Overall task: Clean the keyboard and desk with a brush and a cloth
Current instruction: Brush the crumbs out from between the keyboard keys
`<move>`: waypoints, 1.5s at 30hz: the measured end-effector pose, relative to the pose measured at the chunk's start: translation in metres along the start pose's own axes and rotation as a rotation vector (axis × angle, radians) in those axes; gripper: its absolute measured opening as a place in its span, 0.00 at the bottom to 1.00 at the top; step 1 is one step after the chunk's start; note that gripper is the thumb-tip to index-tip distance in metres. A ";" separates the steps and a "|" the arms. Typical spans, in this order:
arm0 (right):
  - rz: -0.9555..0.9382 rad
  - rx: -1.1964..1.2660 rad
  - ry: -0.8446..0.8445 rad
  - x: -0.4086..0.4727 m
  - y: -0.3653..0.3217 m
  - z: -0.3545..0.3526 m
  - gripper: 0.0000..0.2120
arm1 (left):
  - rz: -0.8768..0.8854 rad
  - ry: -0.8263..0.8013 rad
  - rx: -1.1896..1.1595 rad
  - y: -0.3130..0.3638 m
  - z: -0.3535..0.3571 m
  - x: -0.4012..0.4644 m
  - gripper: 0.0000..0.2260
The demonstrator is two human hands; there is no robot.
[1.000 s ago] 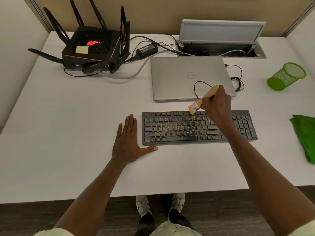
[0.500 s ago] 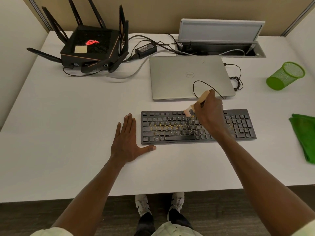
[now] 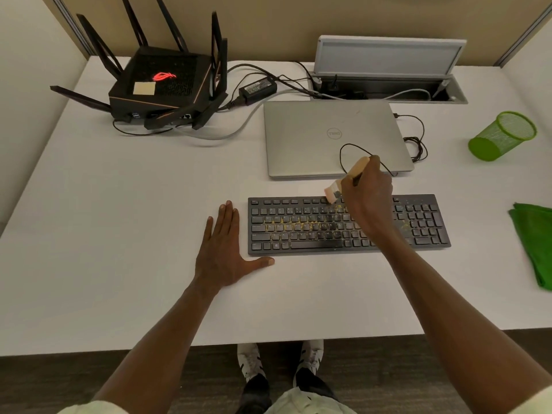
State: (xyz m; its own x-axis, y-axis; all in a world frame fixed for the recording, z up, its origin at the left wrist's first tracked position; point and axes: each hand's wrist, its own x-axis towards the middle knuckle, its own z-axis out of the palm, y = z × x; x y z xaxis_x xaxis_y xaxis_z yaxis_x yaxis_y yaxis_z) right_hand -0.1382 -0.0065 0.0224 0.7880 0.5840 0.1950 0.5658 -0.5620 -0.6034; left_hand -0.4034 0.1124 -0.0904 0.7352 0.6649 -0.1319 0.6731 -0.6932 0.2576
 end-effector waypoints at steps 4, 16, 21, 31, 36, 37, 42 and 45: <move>-0.009 0.007 -0.039 -0.006 0.002 0.003 0.09 | -0.004 -0.005 -0.002 0.000 0.000 0.000 0.64; -0.034 -0.015 -0.094 0.008 0.008 -0.012 0.09 | -0.001 -0.002 -0.008 0.000 0.000 0.000 0.65; -0.005 -0.070 -0.021 0.010 0.021 -0.022 0.07 | 0.008 0.005 -0.010 0.001 0.000 0.000 0.64; 0.024 -0.029 -0.070 0.006 0.023 -0.018 0.09 | 0.004 0.007 -0.012 0.000 0.000 0.000 0.64; 0.058 -0.013 -0.016 0.014 0.028 -0.024 0.09 | 0.008 0.011 -0.017 0.000 0.001 0.000 0.64; 0.068 0.003 -0.020 0.014 0.027 -0.022 0.09 | 0.012 0.018 -0.021 0.000 0.001 0.000 0.64; 0.108 -0.012 -0.011 0.011 0.034 -0.020 0.09 | 0.012 0.013 -0.024 0.000 0.002 0.000 0.64; 0.083 -0.040 0.026 0.009 0.034 -0.025 0.08 | 0.014 0.018 -0.022 -0.001 0.002 0.000 0.64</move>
State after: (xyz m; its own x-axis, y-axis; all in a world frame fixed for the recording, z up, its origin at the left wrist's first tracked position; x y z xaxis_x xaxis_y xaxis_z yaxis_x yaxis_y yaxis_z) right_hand -0.1058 -0.0351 0.0233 0.8386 0.5189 0.1658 0.5067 -0.6312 -0.5872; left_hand -0.4036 0.1129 -0.0930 0.7426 0.6606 -0.1106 0.6610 -0.6960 0.2804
